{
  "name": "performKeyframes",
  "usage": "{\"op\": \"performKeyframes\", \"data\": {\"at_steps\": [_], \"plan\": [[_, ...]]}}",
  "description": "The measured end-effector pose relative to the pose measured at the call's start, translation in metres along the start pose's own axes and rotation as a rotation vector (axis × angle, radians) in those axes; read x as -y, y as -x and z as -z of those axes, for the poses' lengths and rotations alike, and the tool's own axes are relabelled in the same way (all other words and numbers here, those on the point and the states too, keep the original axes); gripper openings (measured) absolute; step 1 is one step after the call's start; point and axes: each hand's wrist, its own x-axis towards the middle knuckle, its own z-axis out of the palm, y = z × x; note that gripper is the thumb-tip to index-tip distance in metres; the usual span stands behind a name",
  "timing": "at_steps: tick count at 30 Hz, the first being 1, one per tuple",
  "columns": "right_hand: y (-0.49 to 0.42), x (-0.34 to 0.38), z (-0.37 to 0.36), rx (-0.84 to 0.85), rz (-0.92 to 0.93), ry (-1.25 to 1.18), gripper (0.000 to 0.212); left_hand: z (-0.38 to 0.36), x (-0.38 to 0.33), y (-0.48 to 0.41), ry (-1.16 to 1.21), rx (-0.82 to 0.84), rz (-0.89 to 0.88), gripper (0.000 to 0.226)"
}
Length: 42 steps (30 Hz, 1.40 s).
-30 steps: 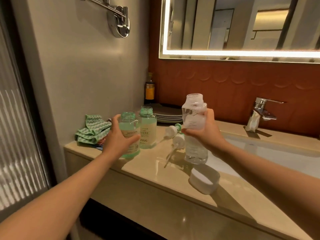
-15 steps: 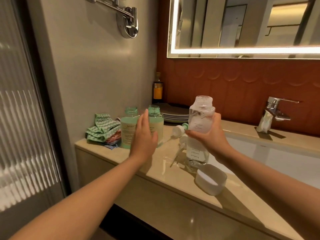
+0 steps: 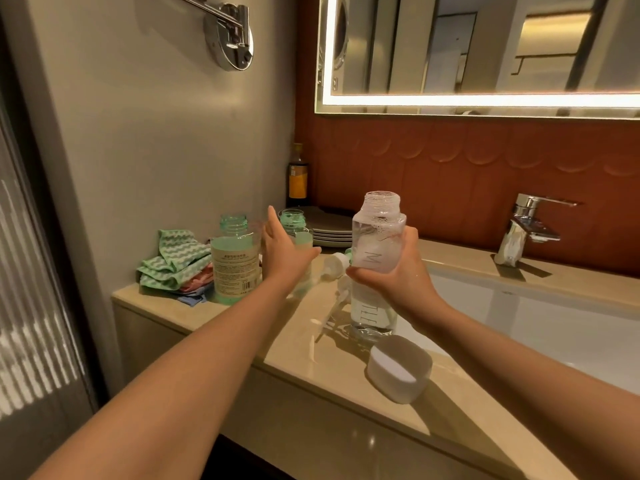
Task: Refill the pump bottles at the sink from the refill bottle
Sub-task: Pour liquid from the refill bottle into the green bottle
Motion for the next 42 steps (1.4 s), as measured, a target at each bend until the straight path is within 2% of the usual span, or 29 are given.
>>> {"op": "performKeyframes", "data": {"at_steps": [5,10,14,19,24,32,42], "plan": [[0.000,-0.003,0.002,-0.007,0.002,-0.015,0.078,0.000,-0.002,0.003,-0.083,-0.075,0.024,0.084],[0.003,-0.005,0.004,-0.044,-0.019,-0.072,0.077,0.007,0.004,0.033,-0.066,-0.032,-0.079,0.078],[0.005,0.003,0.012,-0.045,-0.002,-0.002,0.079,0.019,0.008,0.053,-0.081,-0.006,-0.101,0.081],[0.008,0.021,0.022,0.026,0.133,0.350,0.076,0.036,0.007,0.079,-0.071,0.024,-0.126,0.079],[0.008,0.032,0.025,0.041,0.110,0.485,0.079,0.047,0.006,0.094,-0.052,0.070,-0.152,0.079],[0.007,0.057,0.020,0.114,0.194,0.982,0.089,0.053,0.003,0.105,-0.090,0.092,-0.166,0.083],[0.000,0.070,0.016,0.160,0.267,1.229,0.090,0.053,0.005,0.106,-0.101,0.097,-0.167,0.084]]}}
